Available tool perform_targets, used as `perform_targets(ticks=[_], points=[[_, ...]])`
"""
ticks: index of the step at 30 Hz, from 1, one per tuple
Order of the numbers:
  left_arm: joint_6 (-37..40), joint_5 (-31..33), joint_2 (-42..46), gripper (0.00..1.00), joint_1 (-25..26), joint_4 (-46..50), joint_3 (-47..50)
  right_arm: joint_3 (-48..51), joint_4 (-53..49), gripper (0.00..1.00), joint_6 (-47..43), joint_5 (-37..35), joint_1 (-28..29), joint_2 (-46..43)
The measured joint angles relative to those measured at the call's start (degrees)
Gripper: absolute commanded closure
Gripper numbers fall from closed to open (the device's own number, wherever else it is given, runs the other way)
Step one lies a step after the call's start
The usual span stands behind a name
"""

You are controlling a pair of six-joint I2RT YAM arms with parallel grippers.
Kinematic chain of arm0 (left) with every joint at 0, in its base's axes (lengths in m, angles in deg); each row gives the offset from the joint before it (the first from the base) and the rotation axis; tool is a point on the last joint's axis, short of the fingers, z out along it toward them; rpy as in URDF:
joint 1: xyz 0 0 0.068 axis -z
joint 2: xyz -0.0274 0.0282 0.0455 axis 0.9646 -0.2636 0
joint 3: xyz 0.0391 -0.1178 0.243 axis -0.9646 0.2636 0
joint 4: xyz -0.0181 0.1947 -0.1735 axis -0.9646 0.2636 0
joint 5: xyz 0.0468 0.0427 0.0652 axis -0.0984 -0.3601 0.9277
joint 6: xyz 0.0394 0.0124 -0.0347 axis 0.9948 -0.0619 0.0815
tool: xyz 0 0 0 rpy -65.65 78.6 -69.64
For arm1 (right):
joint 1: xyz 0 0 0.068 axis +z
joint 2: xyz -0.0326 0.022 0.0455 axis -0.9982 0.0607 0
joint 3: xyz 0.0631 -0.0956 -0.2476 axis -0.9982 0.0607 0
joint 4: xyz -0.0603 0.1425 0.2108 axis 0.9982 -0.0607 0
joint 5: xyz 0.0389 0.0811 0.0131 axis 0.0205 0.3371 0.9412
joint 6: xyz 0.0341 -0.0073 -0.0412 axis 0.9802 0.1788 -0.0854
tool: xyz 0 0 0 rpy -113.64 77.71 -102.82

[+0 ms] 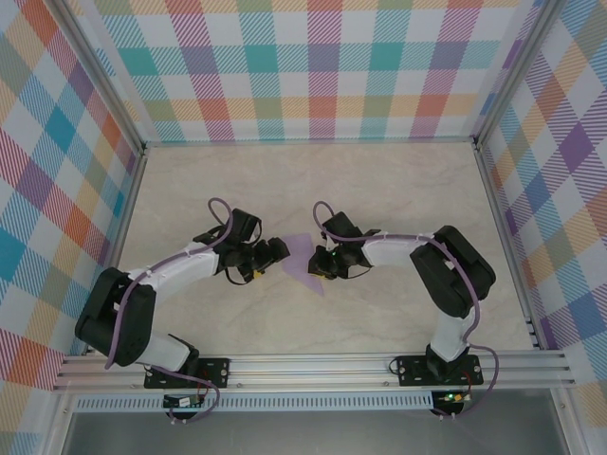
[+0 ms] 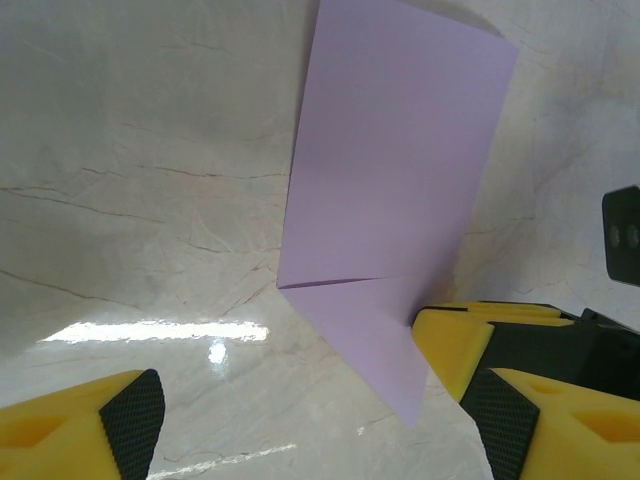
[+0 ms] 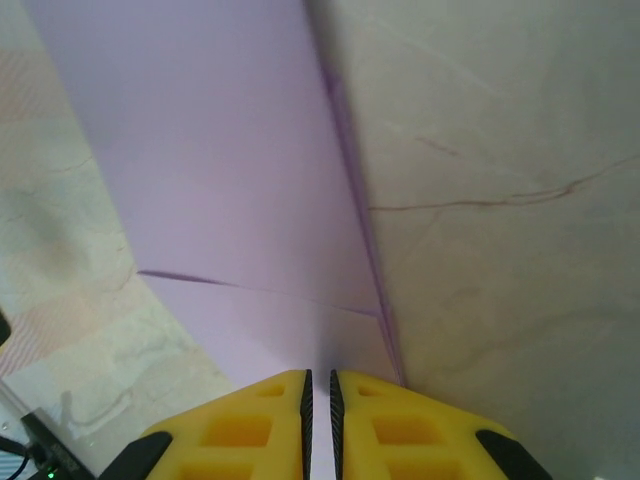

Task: Fold a paper plane with a square sheet of paper (pick it up from the middle)

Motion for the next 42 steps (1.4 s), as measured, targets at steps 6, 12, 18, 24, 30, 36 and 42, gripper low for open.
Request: perform_targets(ticks=[6,12,18,24,30,36,42], points=[[-0.98,-2.49,-2.71,0.31,0.87,-1.33,0.00,-1.01,-2.69,0.85,-2.27,-2.10,-0.15,-0.13],[-2.80,-4.42,-5.55,0.41,2.16,-5.92,0.26,3.04,0.48,0.84,-1.99,1.90,-3.02,-1.88],[-4.02,-4.55,-8.22,0.44,3.72,-8.44,0.28,5.90,5.68,0.83,1.64,6.69,-4.98,-2.21],[-4.63,-4.50,-9.27,0.45,4.61,-8.96,0.28,6.69,6.27,0.90,3.23,6.95,-5.25,-3.80],[-4.68,-4.50,-10.23,0.47,4.92,-10.16,0.26,5.11,6.23,0.92,3.21,6.71,-5.27,-3.74],[-4.90,-4.57,-10.43,0.51,4.94,-10.23,0.26,4.37,6.23,0.93,3.45,4.92,-5.31,-2.32],[-5.46,-5.60,-10.97,0.56,4.94,-10.86,0.26,5.38,7.48,0.93,5.18,4.66,-6.10,-1.46]])
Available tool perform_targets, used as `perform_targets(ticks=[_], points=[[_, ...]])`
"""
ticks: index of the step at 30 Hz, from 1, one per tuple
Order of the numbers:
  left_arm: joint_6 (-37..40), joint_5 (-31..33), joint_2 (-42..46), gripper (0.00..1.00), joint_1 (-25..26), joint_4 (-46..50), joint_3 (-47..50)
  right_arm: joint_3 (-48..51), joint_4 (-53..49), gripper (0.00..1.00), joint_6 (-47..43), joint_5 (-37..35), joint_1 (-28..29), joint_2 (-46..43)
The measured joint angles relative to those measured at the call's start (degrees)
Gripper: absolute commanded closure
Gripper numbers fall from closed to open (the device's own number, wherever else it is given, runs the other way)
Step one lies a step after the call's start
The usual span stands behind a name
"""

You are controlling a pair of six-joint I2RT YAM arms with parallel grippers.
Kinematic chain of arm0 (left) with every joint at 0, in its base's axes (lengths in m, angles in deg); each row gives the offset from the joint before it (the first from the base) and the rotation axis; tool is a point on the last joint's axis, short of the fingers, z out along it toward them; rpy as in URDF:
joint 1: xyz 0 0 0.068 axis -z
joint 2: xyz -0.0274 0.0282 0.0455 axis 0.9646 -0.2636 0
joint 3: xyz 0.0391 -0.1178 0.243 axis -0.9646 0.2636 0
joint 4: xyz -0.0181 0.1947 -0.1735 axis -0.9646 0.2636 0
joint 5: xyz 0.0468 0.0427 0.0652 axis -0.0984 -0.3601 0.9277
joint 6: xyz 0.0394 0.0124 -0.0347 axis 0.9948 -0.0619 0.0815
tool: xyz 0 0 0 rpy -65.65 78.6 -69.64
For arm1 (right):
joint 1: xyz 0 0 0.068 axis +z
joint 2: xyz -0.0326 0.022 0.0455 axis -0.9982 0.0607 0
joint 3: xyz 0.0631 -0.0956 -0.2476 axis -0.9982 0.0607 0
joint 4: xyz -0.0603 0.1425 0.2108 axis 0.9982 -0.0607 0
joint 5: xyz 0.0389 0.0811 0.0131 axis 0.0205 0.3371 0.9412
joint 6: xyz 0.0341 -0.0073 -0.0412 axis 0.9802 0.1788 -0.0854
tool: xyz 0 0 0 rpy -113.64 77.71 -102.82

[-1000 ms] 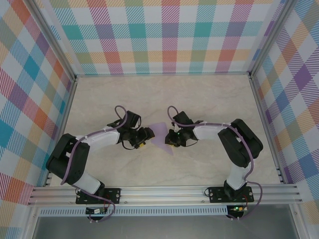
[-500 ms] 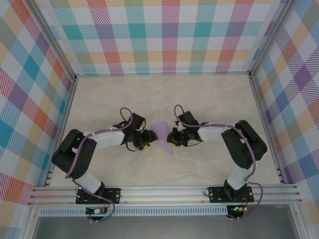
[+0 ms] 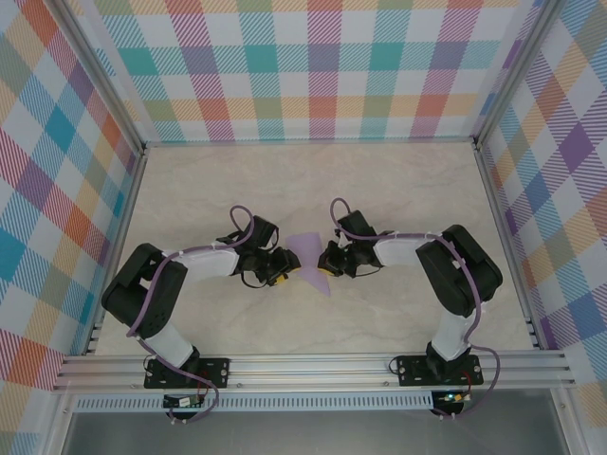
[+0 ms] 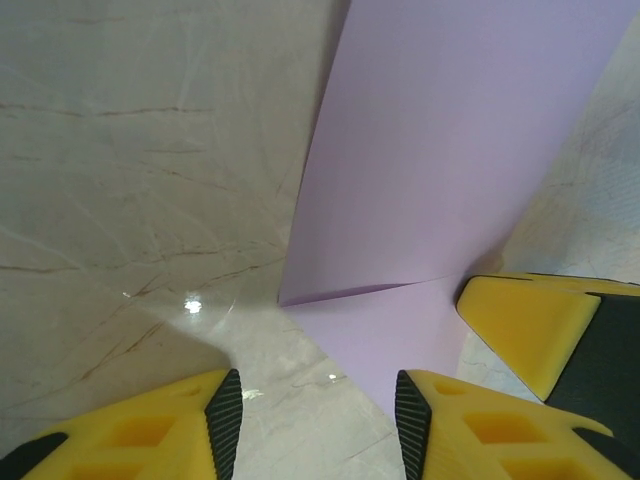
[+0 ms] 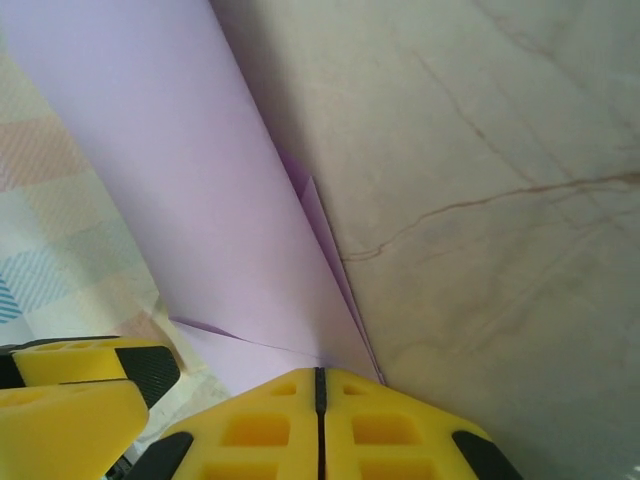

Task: Fold a paper plane with a square sheet of paper (pick it up from the middle)

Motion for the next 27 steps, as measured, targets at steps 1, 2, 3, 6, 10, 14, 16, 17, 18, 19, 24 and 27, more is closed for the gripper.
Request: perform_targets(ticks=[1,2,3,6,10,14,16,17,18,19,24,27], points=[[-0.11,0.00,-0.13,0.57,0.00,-0.22,0.00,0.33,0.52,0.93,0.39,0.28,-0.24,0.00],[-0.26,-0.02,-0.33,0.57,0.00,-0.52,0.00,0.72,1.22,0.92,0.72,0.70,-0.48,0.00],[-0.28,-0.17,-0.46,0.58,0.00,-0.72,0.00,1.16,2.01,0.93,1.11,1.16,-0.72,0.00],[-0.31,-0.35,-0.74,0.59,0.00,-0.76,-0.07,2.45,4.28,0.92,2.34,2.67,-1.55,-0.02],[-0.52,-0.70,-1.31,0.63,0.00,-0.83,-0.52,4.13,7.23,0.92,3.87,4.87,-2.93,-0.02],[-0.66,-1.49,-2.32,0.66,0.00,-1.49,-1.18,5.77,10.40,0.92,5.57,7.08,-3.98,-0.02],[-0.68,-1.75,-2.54,0.67,0.02,-2.23,-1.44,6.40,11.69,0.92,6.43,7.96,-4.44,-0.02],[-0.68,-1.81,-2.69,0.67,0.02,-2.45,-1.70,6.71,12.26,0.92,6.82,8.35,-4.68,-0.02],[-0.68,-1.86,-2.78,0.67,0.02,-2.58,-1.88,6.97,12.79,0.92,7.08,8.74,-4.87,-0.02],[-0.68,-1.88,-2.84,0.67,0.02,-2.73,-1.97,7.19,13.20,0.92,7.50,9.16,-5.07,-0.02],[-0.68,-1.86,-3.41,0.67,0.04,-2.89,-2.21,7.89,14.45,0.91,8.52,10.43,-5.77,-0.02],[-0.68,-1.70,-3.82,0.66,0.04,-2.84,-2.51,7.89,14.29,0.86,8.28,10.75,-5.97,-0.13]])
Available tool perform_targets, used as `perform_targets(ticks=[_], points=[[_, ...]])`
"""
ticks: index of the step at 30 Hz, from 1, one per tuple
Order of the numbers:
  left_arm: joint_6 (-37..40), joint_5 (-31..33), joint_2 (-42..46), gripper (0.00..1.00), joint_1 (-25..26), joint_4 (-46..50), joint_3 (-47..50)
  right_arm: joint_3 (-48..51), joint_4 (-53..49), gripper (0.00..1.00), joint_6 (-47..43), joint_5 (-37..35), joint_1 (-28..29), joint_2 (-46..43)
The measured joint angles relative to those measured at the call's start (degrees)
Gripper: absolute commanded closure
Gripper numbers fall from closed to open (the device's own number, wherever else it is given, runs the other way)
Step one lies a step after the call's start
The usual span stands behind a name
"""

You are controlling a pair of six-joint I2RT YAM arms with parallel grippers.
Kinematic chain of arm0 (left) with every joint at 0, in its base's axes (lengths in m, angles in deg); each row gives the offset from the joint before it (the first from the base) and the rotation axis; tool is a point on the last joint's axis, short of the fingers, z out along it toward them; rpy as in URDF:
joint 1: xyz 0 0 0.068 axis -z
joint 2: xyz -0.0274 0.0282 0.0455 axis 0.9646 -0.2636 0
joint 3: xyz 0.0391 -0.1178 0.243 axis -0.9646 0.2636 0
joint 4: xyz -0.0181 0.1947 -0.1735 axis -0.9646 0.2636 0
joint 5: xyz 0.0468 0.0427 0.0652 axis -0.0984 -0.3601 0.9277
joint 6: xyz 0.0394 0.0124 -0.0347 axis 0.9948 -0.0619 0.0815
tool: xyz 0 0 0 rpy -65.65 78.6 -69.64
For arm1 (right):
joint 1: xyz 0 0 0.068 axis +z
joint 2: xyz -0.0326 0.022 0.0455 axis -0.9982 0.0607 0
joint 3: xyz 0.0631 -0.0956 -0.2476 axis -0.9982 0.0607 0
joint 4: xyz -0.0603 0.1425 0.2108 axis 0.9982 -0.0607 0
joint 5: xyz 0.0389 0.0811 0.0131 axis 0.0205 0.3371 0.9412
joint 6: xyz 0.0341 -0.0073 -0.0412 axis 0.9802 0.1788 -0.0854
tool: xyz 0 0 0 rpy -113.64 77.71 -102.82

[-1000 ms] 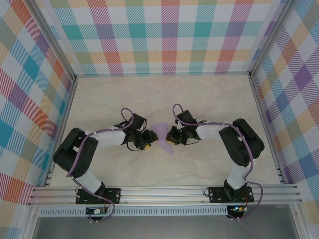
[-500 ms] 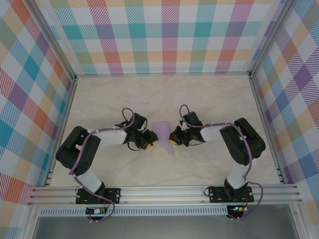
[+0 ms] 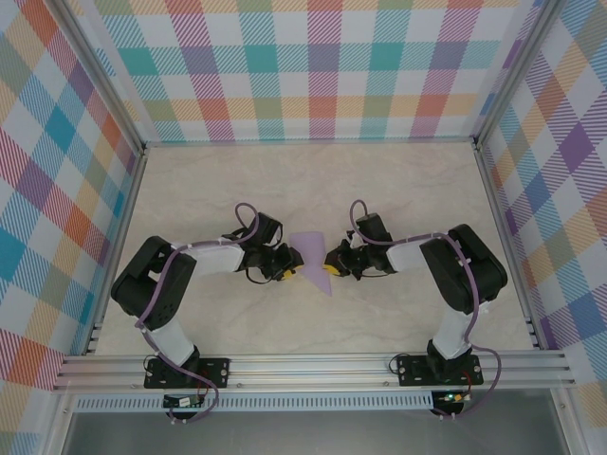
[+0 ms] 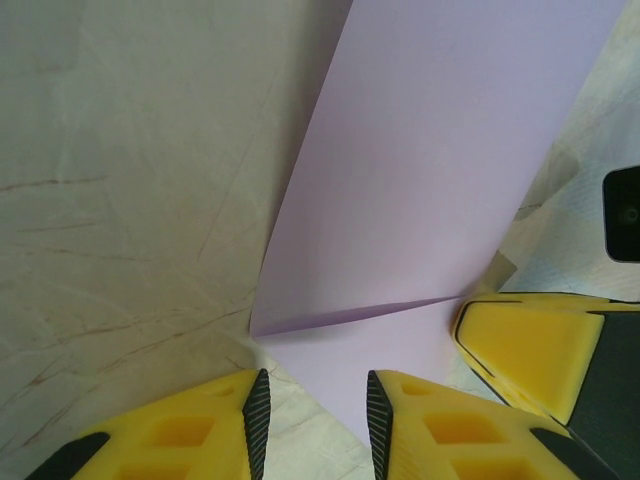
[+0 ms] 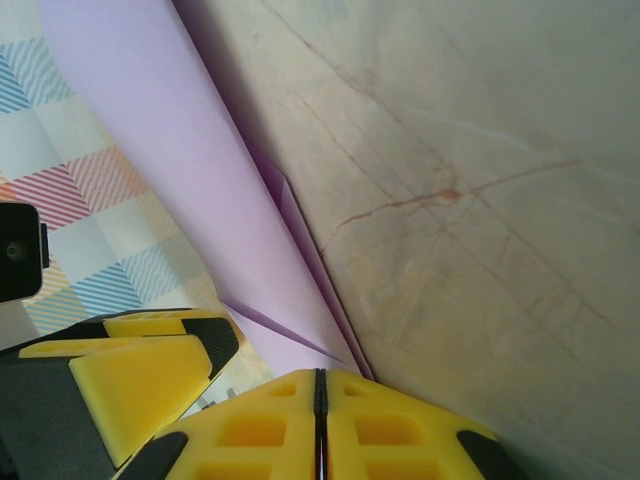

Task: Fold a paper plane with a square sheet of paper (pick it up from the middle)

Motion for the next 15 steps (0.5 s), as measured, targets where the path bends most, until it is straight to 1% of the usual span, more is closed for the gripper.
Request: perform_targets(ticks=[2,5,7,10,15], points=[[0.02,0.04,-0.02,0.66,0.00,0.17,-0.09,-0.07,-1.46,0.82,-0.94,-0.63,0.00,-0.90],[0.02,0.07,-0.02,0.65,0.00,0.24,-0.13,-0.63,-6.62,0.75,-4.31,-2.56,0.02,-3.52],[0.02,0.07,-0.04,0.65,0.00,0.26,-0.13,-2.25,-10.56,0.70,-7.43,-4.09,0.28,-5.11],[0.02,0.07,-0.04,0.65,0.00,0.28,-0.13,-5.57,-14.99,0.65,-12.22,-6.71,0.96,-6.51],[0.02,0.09,-0.04,0.65,0.00,0.48,-0.13,-8.55,-19.45,0.62,-18.99,-8.52,1.99,-6.78]])
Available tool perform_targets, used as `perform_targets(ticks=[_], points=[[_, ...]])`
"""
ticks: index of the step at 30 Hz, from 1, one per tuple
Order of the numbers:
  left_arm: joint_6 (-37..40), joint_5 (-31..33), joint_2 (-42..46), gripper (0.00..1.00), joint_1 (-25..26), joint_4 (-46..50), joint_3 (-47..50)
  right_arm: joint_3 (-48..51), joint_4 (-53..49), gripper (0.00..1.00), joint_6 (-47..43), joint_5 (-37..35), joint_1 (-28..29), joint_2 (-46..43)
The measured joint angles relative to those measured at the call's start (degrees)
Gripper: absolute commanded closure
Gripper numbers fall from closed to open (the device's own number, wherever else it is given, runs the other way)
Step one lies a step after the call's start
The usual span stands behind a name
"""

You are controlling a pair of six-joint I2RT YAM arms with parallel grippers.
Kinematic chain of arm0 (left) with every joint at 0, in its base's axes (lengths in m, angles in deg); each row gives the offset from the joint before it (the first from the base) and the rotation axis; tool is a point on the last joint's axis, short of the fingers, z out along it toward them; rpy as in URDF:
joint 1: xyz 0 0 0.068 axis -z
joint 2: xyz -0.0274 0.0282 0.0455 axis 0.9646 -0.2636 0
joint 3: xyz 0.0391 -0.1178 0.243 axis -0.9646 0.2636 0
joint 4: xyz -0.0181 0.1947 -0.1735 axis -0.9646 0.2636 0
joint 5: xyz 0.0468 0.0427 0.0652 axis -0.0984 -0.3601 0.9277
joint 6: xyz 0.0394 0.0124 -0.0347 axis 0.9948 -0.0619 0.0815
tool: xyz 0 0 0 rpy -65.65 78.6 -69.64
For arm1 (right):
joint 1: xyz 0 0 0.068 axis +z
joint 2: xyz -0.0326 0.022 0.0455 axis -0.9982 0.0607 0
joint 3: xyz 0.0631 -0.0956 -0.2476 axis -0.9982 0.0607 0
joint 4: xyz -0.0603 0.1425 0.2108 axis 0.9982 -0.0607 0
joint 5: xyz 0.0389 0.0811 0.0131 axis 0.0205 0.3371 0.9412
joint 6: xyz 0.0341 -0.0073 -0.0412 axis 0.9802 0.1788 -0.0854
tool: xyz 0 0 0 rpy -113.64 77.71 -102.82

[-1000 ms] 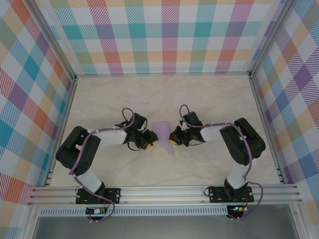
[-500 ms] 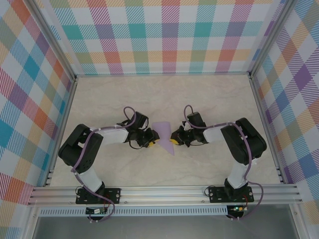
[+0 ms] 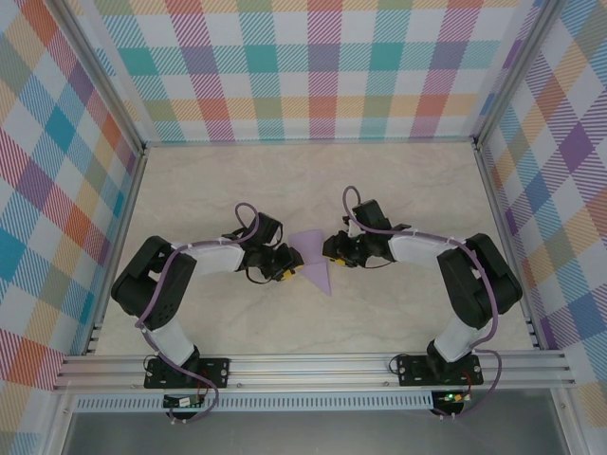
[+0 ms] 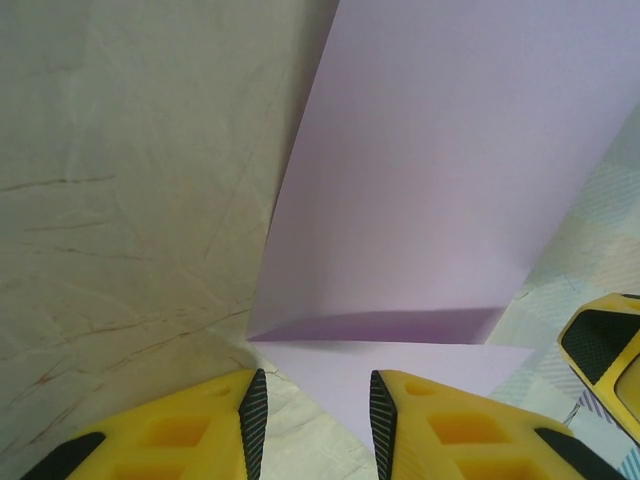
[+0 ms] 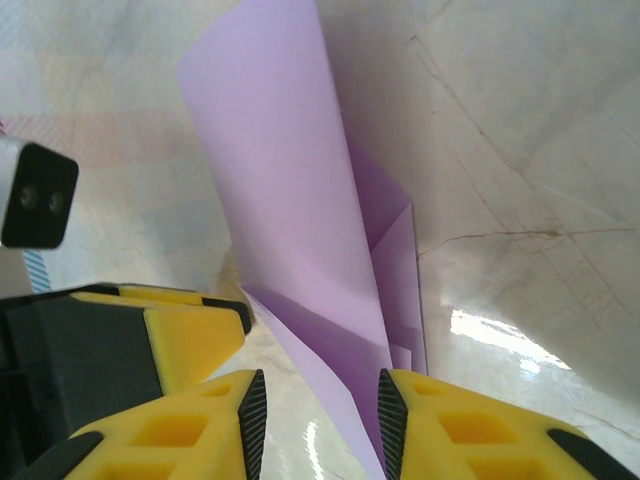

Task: Fold a paper plane with a square sheet of paper (pick it up from the middle)

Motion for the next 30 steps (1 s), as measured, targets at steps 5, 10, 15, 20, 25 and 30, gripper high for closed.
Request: perform_targets(ticks=[5,10,15,20,25,30], points=[[0.00,0.00,0.02,0.65,0.00,0.13,0.00,-0.79,-2.86,0.63,-5.46,0.85,0.63,0.28],[0.00,0.00,0.00,0.65,0.00,0.13,0.00,-1.84,-3.89,0.65,-9.14,3.06,1.11,2.21],[0.00,-0.02,0.00,0.65,0.00,0.13,0.00,-3.10,-4.35,0.70,-11.34,4.85,1.53,4.61],[0.00,-0.02,0.00,0.65,0.00,0.11,0.00,-3.26,-4.20,0.85,-12.00,6.03,1.53,5.01],[0.00,-0.13,0.00,0.63,0.00,0.04,0.00,-2.84,-2.80,0.91,-11.15,5.81,1.44,4.98],[-0.02,-0.55,0.00,0.62,0.00,-0.90,0.00,-0.48,0.57,0.93,-8.92,6.10,0.79,4.92]])
